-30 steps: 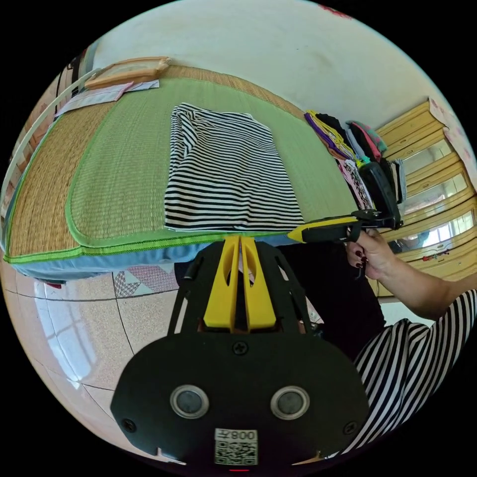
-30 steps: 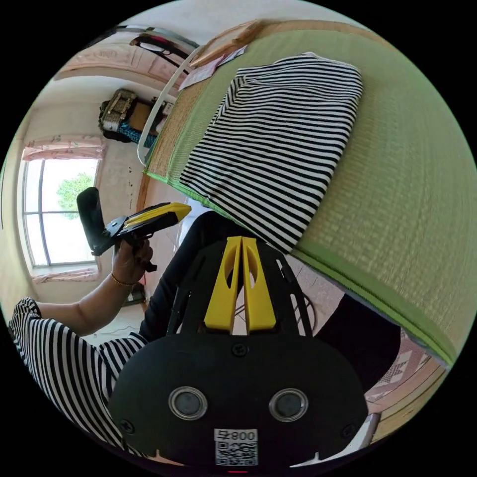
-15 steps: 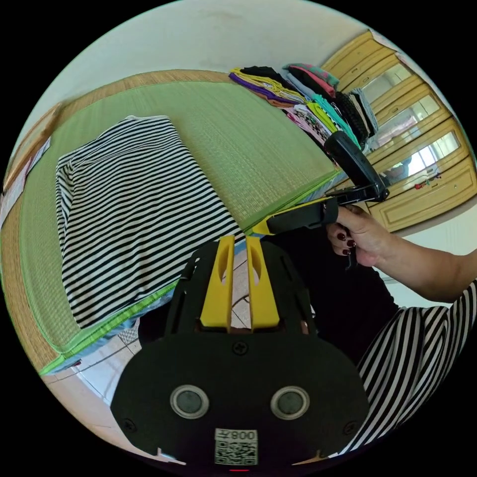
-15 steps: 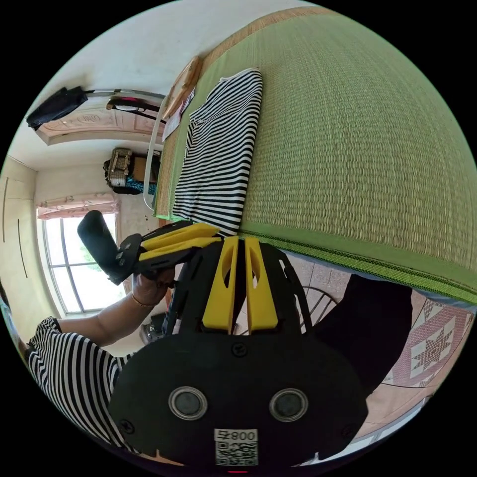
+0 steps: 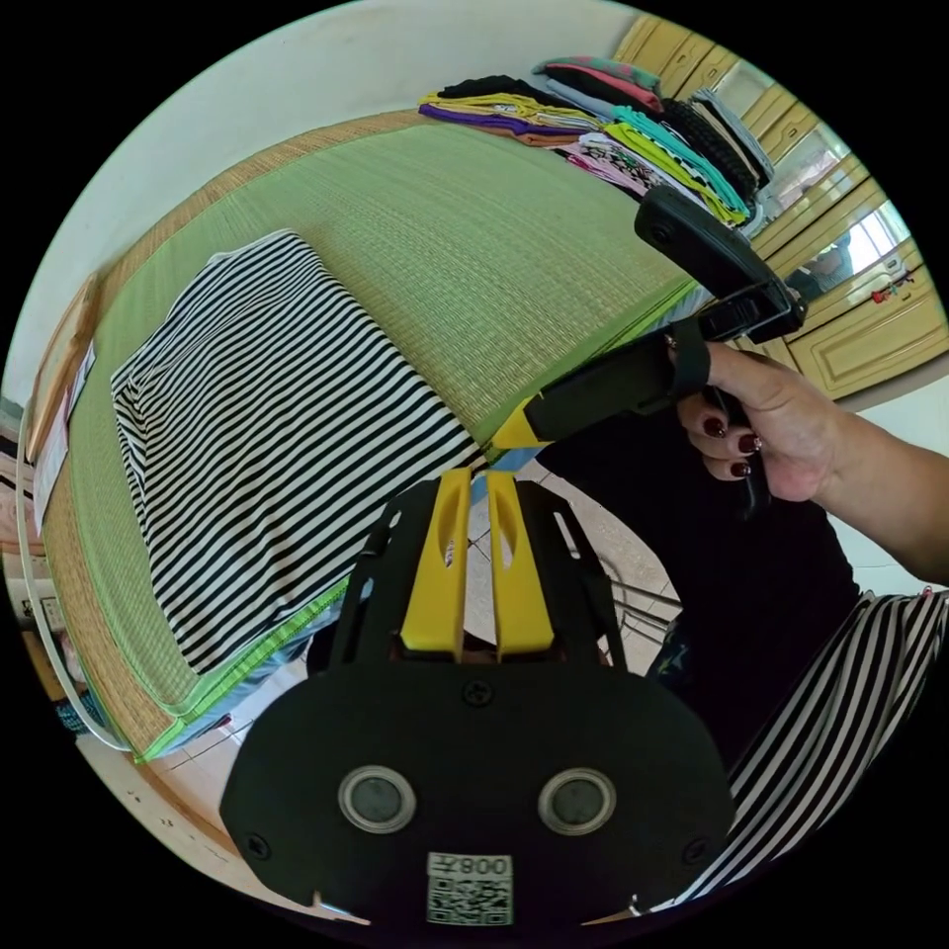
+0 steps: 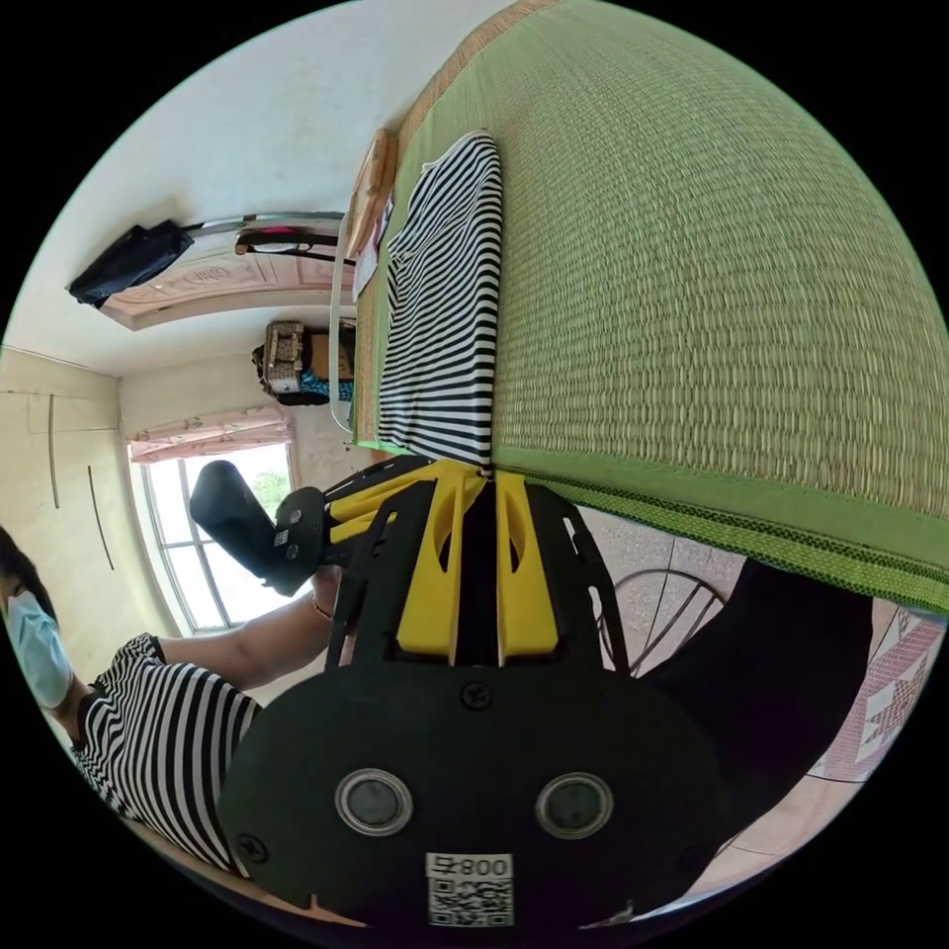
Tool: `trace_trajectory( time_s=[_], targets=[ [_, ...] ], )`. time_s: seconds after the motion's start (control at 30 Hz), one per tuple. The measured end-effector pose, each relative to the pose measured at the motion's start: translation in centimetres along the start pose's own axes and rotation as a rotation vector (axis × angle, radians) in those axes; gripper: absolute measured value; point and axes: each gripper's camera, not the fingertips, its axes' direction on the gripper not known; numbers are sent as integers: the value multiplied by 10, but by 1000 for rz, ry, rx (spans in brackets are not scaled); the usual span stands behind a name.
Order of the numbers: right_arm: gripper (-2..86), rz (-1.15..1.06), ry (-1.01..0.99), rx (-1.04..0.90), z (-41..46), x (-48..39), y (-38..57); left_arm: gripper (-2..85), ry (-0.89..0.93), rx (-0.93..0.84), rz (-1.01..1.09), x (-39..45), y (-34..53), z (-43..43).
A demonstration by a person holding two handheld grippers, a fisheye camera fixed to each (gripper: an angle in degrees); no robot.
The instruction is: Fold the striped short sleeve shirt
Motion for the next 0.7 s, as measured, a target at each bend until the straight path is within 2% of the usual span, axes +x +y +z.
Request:
trace_trajectory(
  time_s=[0.47,0.7],
  targets=[
    [69,26,-94,3,12,45,-2,7,70,87,-57,27,11,10],
    [51,38,-128,-9,22,60,-10,6,79,104,-72,32,29,42]
  ],
)
